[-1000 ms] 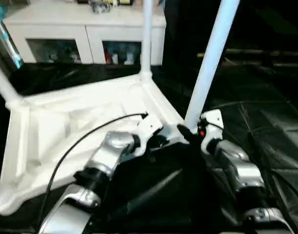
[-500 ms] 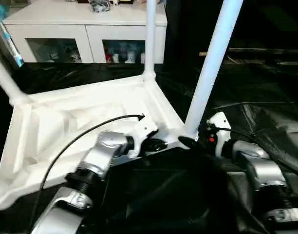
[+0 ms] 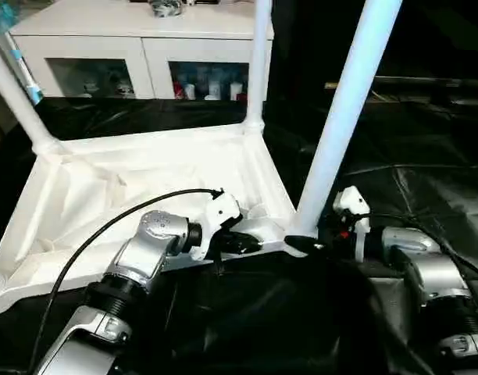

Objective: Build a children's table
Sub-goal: Rotate leg to tighten

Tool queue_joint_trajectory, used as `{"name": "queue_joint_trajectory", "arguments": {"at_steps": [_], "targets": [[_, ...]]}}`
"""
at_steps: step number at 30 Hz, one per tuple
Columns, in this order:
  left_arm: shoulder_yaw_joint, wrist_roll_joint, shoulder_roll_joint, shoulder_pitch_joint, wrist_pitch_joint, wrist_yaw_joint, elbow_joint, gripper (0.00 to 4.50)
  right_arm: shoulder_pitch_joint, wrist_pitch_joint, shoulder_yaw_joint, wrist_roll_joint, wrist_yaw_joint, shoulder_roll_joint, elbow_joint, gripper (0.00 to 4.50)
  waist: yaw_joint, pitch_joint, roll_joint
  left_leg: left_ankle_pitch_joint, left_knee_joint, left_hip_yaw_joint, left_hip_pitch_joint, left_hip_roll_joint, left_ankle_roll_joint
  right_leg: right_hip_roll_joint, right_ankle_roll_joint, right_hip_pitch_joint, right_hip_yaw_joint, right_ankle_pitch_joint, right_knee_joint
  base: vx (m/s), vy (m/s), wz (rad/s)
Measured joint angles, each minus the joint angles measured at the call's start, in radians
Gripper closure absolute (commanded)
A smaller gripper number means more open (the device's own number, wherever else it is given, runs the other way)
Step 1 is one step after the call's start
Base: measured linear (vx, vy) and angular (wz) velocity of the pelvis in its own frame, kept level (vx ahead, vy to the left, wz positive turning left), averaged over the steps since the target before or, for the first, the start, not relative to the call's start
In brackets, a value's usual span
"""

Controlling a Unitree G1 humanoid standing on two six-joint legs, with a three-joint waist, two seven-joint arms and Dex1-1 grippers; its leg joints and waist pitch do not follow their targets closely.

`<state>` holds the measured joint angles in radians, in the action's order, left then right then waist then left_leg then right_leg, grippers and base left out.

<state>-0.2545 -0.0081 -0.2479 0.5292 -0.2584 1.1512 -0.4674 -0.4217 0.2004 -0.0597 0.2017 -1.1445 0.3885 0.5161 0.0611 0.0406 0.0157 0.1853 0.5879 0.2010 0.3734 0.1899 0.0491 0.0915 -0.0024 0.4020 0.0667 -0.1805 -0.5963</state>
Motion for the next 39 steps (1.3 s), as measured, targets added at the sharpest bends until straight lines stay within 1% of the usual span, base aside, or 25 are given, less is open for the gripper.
{"name": "queue_joint_trajectory", "arguments": {"at_steps": [4,5,7,10,13,16,18,20,22,23,25,27,28,29,31,32,35,38,39], "targets": [[0.000,0.000,-0.001,-0.003,-0.001,-0.001,0.004,4.50,0.003,0.010,0.002,0.002,0.000,-0.003,-0.003,1.59,0.001,0.000,0.000,0.000,0.000,0.000,0.000,0.000,0.000,0.000,0.000,0.000,0.000,0.000,0.000,0.000,0.000,0.00],[0.000,0.000,-0.001,-0.003,-0.001,-0.003,0.004,4.50,0.004,0.009,0.003,0.002,0.001,-0.004,-0.003,1.59,0.001,0.000,0.000,0.000,0.000,0.000,0.000,0.000,0.000,0.000,0.000,0.000,0.000,0.000,0.000,0.000,0.000,0.00],[0.000,0.003,0.004,-0.004,-0.001,-0.019,0.000,4.50,0.014,0.000,0.010,0.001,0.028,-0.016,-0.004,1.75,0.001,0.000,0.000,0.000,0.000,0.000,0.000,0.000,0.000,0.000,0.000,0.000,0.000,0.000,0.000,0.000,0.000,0.00],[0.006,0.017,0.032,0.006,0.002,-0.095,-0.022,4.50,0.020,-0.017,0.038,-0.004,0.145,-0.061,0.010,1.77,-0.004,-0.001,0.001,0.000,0.001,0.000,-0.002,-0.001,0.000,0.000,0.000,-0.002,-0.001,0.000,0.000,0.000,0.000,0.00],[0.018,0.043,0.092,0.033,0.002,-0.201,-0.071,4.50,0.005,-0.016,0.079,-0.016,0.300,-0.115,0.036,1.78,-0.009,-0.001,0.002,0.000,0.001,0.000,-0.004,-0.002,0.000,0.001,0.000,-0.004,-0.002,0.000,0.001,0.000,0.000,0.00],[0.032,0.061,0.153,0.059,-0.001,-0.320,-0.118,4.50,-0.017,-0.014,0.118,-0.043,0.496,-0.191,0.054,1.80,-0.017,-0.002,0.004,0.000,0.002,0.000,-0.005,-0.002,0.000,0.001,0.004,-0.006,-0.003,-0.002,0.001,0.000,0.000,0.00],[0.045,0.067,0.182,0.061,-0.001,-0.376,-0.132,4.50,-0.036,-0.014,0.129,-0.059,0.601,-0.230,0.067,1.80,-0.022,-0.003,0.005,0.000,0.001,0.000,-0.006,-0.003,0.000,0.001,0.004,-0.006,-0.003,-0.003,0.002,0.000,0.000,0.00],[0.044,0.071,0.189,0.061,-0.001,-0.391,-0.132,4.50,-0.043,-0.015,0.129,-0.068,0.621,-0.237,0.072,1.80,-0.025,-0.003,0.005,0.000,0.001,0.000,-0.006,-0.003,0.000,0.001,0.005,-0.006,-0.002,-0.003,0.002,0.000,0.000,0.00],[0.043,0.071,0.189,0.061,0.000,-0.389,-0.132,4.50,-0.037,-0.020,0.129,-0.075,0.617,-0.238,0.065,1.80,-0.025,-0.004,0.005,0.000,0.001,-0.001,-0.005,-0.003,0.000,0.001,0.005,-0.006,-0.002,-0.003,0.002,0.000,0.000,0.00],[0.043,0.071,0.189,0.061,0.000,-0.385,-0.132,4.50,-0.035,-0.019,0.129,-0.076,0.614,-0.238,0.061,1.24,-0.025,-0.004,0.006,0.000,0.001,-0.001,-0.005,-0.003,0.000,0.001,0.005,-0.006,-0.002,-0.003,0.002,0.000,0.000,0.00],[0.042,0.071,0.176,0.061,0.002,-0.349,-0.126,4.50,-0.019,-0.018,0.129,-0.079,0.574,-0.234,0.038,1.04,-0.024,-0.003,0.005,0.000,-0.001,-0.001,-0.005,-0.002,0.000,0.001,0.005,-0.006,-0.002,-0.003,0.002,0.000,0.000,0.00],[0.040,0.063,0.159,0.061,0.004,-0.310,-0.124,4.50,-0.009,-0.017,0.121,-0.077,0.500,-0.207,0.026,0.72,-0.023,-0.003,0.005,0.000,-0.002,-0.001,-0.005,-0.002,0.000,0.001,0.004,-0.005,-0.001,-0.003,0.001,0.000,0.000,0.00],[0.040,0.060,0.147,0.060,0.006,-0.291,-0.120,4.50,-0.007,-0.016,0.113,-0.076,0.471,-0.194,0.021,0.72,-0.023,-0.003,0.005,0.000,-0.002,-0.001,-0.005,-0.002,0.000,0.001,0.004,-0.005,-0.001,-0.002,0.001,0.000,0.000,0.00],[0.039,0.050,0.129,0.054,0.007,-0.263,-0.109,4.50,-0.004,-0.018,0.089,-0.076,0.426,-0.168,0.013,0.58,-0.023,-0.003,0.005,0.000,-0.002,-0.001,-0.004,-0.002,0.000,0.001,0.002,-0.004,0.000,-0.001,0.001,0.000,0.000,0.00],[0.039,0.041,0.100,0.046,0.008,-0.216,-0.096,4.50,-0.002,-0.025,0.060,-0.075,0.348,-0.137,0.005,0.52,-0.023,-0.003,0.005,0.000,-0.002,-0.001,-0.003,0.000,0.000,0.000,0.000,-0.003,0.000,0.000,0.001,0.000,0.000,0.00],[0.040,0.040,0.091,0.044,0.013,-0.199,-0.094,4.50,-0.002,-0.029,0.055,-0.075,0.325,-0.128,0.005,0.52,-0.024,-0.003,0.004,0.000,-0.002,-0.001,-0.003,0.000,0.000,0.000,0.000,-0.003,0.001,0.000,0.001,0.000,0.000,0.00],[0.023,0.021,0.037,0.028,0.036,-0.098,-0.060,4.50,0.002,-0.033,0.013,-0.065,0.155,-0.046,-0.014,0.52,-0.022,-0.002,0.005,0.000,-0.001,-0.001,0.000,0.000,0.000,0.000,0.001,-0.001,0.001,-0.001,0.002,0.000,0.000,0.00],[0.008,-0.010,-0.006,0.015,0.043,0.006,-0.038,4.50,0.003,-0.037,-0.019,-0.054,0.027,0.001,-0.034,0.52,-0.014,-0.002,0.004,-0.001,-0.001,-0.001,0.004,0.000,-0.003,0.000,0.001,0.003,0.001,-0.001,0.002,0.000,0.000,0.00],[0.003,-0.018,-0.019,0.010,0.043,0.037,-0.028,4.50,0.004,-0.039,-0.028,-0.047,-0.006,0.009,-0.036,0.52,-0.009,-0.002,0.004,-0.002,-0.001,-0.001,0.005,0.001,-0.005,0.000,0.001,0.004,0.001,-0.001,0.001,0.000,0.000,0.00]]}}
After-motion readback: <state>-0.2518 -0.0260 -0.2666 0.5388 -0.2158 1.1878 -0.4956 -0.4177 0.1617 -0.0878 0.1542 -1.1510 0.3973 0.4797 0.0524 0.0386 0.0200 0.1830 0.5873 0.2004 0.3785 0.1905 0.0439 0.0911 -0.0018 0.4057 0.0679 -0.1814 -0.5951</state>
